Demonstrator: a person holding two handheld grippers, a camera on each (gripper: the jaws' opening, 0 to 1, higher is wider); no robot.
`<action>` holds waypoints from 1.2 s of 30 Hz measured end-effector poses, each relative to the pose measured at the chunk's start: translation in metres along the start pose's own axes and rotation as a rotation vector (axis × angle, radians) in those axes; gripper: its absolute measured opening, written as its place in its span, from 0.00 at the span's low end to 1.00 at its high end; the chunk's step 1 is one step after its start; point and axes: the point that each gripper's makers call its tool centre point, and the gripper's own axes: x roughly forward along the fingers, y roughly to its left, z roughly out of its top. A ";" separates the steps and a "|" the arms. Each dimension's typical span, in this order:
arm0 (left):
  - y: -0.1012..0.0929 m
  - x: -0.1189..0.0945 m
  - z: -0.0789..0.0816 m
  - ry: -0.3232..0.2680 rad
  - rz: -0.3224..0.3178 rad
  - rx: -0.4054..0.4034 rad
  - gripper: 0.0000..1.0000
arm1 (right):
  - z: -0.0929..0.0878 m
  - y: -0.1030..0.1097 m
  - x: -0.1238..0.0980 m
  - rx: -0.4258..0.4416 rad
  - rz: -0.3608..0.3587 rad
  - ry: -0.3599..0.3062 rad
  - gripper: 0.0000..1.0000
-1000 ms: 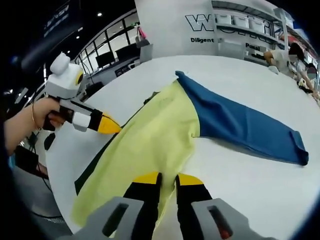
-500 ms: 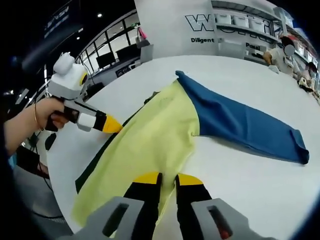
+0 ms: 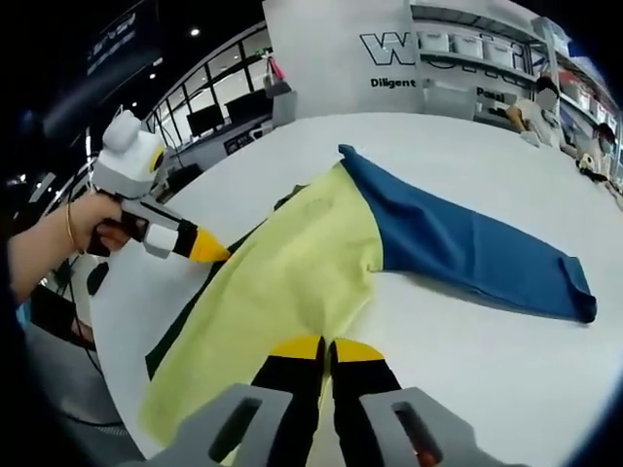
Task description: Fold the garment on the visible template until the final outline fits inside the template.
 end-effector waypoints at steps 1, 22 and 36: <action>0.002 -0.001 -0.001 0.010 0.006 0.009 0.05 | 0.001 -0.002 -0.001 0.003 -0.006 0.000 0.00; 0.083 -0.033 0.003 0.104 0.220 0.138 0.05 | -0.005 -0.036 -0.006 0.000 -0.068 0.068 0.00; 0.144 -0.045 0.037 0.120 0.405 0.264 0.05 | -0.003 -0.060 -0.010 -0.020 -0.137 0.094 0.00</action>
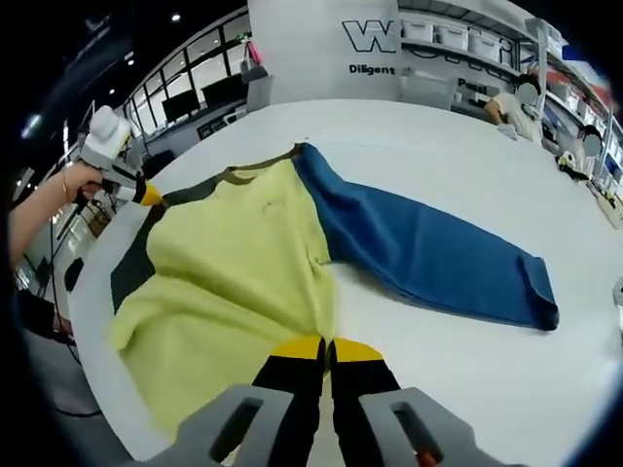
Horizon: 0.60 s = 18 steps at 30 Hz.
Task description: Fold the garment on the visible template until the final outline fits inside the template.
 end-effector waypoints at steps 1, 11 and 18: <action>0.006 0.001 0.001 -0.001 0.017 -0.009 0.05 | -0.001 -0.002 0.000 0.000 -0.003 0.003 0.00; 0.045 0.018 0.030 -0.045 0.097 0.005 0.06 | -0.007 -0.004 -0.002 0.001 0.013 0.027 0.00; 0.046 0.016 0.047 -0.137 0.083 -0.007 0.20 | -0.005 0.002 -0.005 -0.006 0.035 -0.003 0.04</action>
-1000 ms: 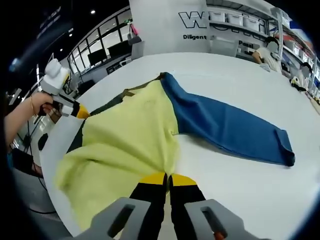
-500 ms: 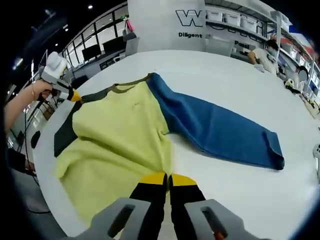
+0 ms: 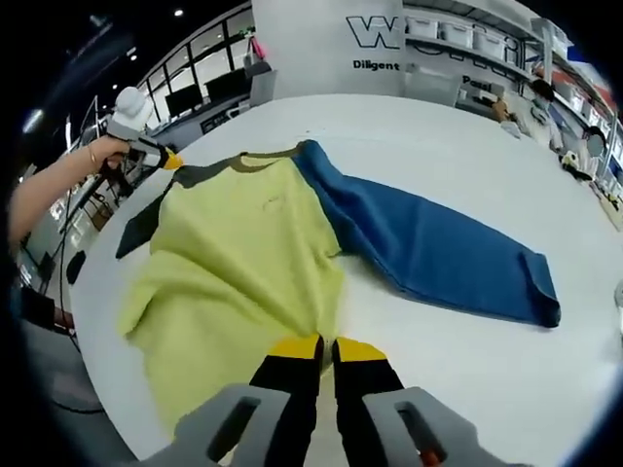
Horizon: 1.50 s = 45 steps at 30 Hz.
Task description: Fold the garment on the visible template until the final outline fits inside the template.
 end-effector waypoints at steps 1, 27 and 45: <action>-0.003 -0.002 0.003 -0.018 -0.020 -0.008 0.23 | 0.003 0.000 -0.003 0.012 -0.003 -0.021 0.08; -0.084 -0.056 -0.031 -0.101 -0.226 -0.096 0.69 | -0.016 0.204 -0.007 -0.148 0.280 -0.051 0.46; -0.105 -0.042 -0.062 -0.061 -0.229 -0.168 0.44 | -0.022 0.212 0.022 -0.179 0.134 0.006 0.16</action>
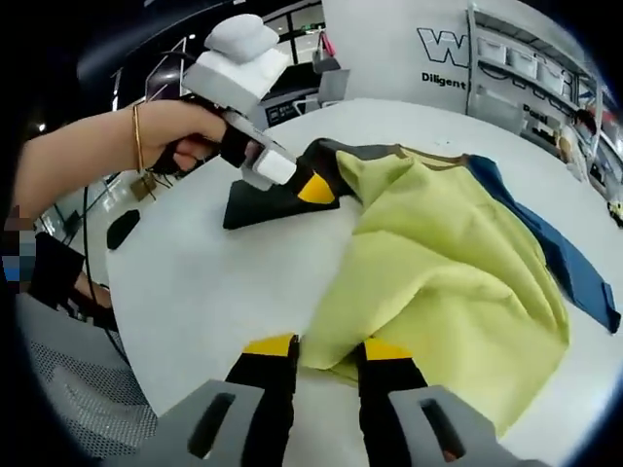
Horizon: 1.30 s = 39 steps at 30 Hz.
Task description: Fold the garment on the visible template until the final outline fits inside the template.
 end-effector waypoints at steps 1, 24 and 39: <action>0.000 0.000 0.000 0.001 0.000 0.000 0.42 | 0.001 0.000 0.001 -0.006 0.000 -0.007 0.15; 0.015 -0.016 -0.002 -0.007 0.032 0.067 0.09 | 0.010 0.029 -0.033 0.088 0.145 -0.021 0.00; 0.065 -0.040 -0.002 -0.032 0.125 0.078 0.09 | 0.011 0.074 -0.058 0.212 0.308 0.013 0.00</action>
